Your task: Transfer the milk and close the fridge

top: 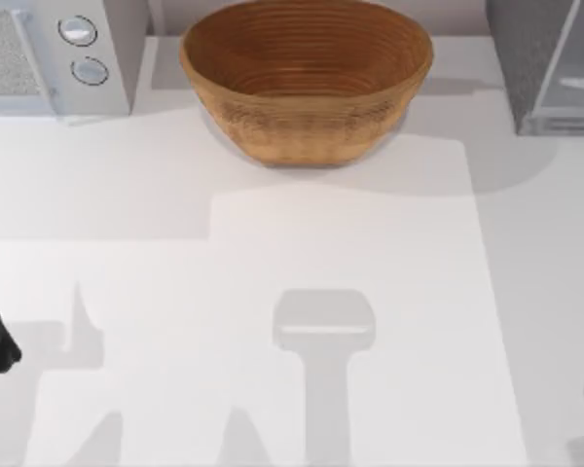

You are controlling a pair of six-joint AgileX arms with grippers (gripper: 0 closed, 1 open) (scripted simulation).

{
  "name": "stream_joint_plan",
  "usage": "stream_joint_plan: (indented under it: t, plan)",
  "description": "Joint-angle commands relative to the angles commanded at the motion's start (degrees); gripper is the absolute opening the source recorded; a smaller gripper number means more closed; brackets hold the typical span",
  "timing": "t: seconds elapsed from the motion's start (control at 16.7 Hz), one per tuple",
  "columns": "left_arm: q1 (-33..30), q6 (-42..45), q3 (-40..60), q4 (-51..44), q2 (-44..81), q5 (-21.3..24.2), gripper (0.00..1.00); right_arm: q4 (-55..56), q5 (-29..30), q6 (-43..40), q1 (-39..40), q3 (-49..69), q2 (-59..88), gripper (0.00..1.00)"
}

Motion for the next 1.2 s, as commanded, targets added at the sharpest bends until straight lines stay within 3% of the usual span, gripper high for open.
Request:
stream_joint_plan:
  t: [0.78, 1.02, 1.2]
  plan:
    - [0.0, 0.0, 0.0, 0.0, 0.0, 0.0, 1.00, -0.5, -31.8, -71.9, -64.1, 22.8, 72.1, 1.00]
    - [0.0, 0.0, 0.0, 0.0, 0.0, 0.0, 1.00, 0.7, -38.6, -85.9, -77.2, 26.5, 86.9, 1.00]
    - [0.0, 0.0, 0.0, 0.0, 0.0, 0.0, 1.00, 1.3, -41.2, -90.9, -82.0, 27.8, 92.0, 1.00]
